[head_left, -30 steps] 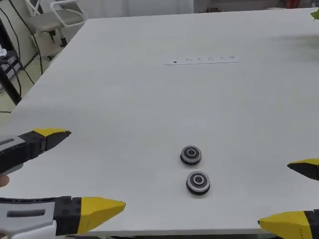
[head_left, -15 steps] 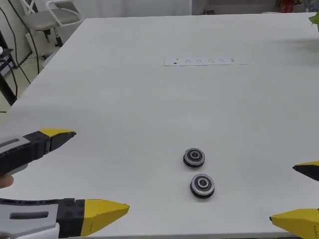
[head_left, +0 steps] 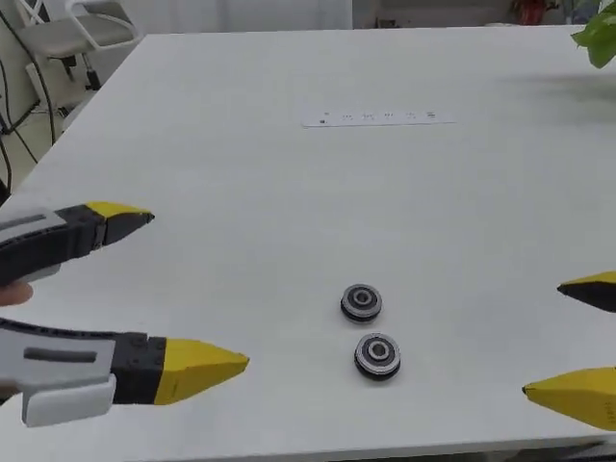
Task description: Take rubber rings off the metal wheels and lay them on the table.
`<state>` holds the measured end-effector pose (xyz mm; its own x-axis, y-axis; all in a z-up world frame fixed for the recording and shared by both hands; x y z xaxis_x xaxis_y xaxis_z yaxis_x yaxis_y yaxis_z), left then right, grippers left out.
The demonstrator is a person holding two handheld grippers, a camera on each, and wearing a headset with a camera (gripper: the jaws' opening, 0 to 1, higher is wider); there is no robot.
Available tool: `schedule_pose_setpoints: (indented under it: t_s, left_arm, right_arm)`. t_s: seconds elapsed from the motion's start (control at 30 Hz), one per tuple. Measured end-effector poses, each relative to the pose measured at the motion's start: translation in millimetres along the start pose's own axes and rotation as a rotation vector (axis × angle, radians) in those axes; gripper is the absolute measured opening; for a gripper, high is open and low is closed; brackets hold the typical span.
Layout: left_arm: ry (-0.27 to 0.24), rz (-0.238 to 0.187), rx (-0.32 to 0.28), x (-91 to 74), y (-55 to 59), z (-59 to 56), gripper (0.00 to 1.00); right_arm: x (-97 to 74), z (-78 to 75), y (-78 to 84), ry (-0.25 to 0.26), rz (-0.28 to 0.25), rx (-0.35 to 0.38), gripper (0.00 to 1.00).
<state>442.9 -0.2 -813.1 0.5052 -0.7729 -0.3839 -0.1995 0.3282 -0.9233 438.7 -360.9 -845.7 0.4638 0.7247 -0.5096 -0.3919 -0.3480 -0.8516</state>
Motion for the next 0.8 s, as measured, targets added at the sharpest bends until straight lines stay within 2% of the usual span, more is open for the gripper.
schedule_pose_setpoints:
  t_s: [0.13, 0.23, 0.37, 0.47, 0.6, 0.7, 0.8]
  left_arm:
    - [0.01, -0.006, 0.066, 5.4, -16.0, 0.1, 0.95]
    - [0.011, -0.024, 0.082, 8.4, -25.0, 0.2, 0.94]
    - [0.035, -0.032, 0.103, 18.7, -34.7, 0.0, 0.93]
    - [0.036, -0.024, 0.148, 26.7, -45.4, 2.0, 0.9]
    - [0.035, -0.059, 0.18, 34.8, -62.3, 4.8, 0.9]
    - [0.052, -0.065, 0.219, 45.3, -73.3, 4.6, 0.89]
    - [0.047, -0.073, 0.254, 58.1, -80.7, 5.6, 0.9]
  right_arm:
    - [4.9, -5.1, -11.7, -0.028, -0.033, -0.032, 0.71]
    - [10.8, -10.1, -18.6, -0.035, -0.045, -0.041, 0.7]
    - [23.1, -15.7, -38.9, -0.05, -0.093, -0.081, 0.69]
    - [30.2, -14.9, -51.2, -0.071, -0.088, -0.109, 0.7]
    - [41.1, -15.6, -65.8, -0.105, -0.098, -0.173, 0.68]
    - [50.1, -18.6, -71.9, -0.121, -0.105, -0.188, 0.67]
    - [58.5, -18.8, -75.0, -0.138, -0.089, -0.207, 0.67]
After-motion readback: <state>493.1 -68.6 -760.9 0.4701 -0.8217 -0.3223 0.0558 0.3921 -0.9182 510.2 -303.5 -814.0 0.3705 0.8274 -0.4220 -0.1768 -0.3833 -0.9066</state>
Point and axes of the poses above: the centre of the closed fingertips' face, and the gripper's own axes: x roughly forward along the fingers, z roughly to its left, y roughly out of its underside, the point moved 10 cm from there along -x, roughly backward along the fingers, and after that the axes turned 3 degrees about y, right-handed, at the moved point
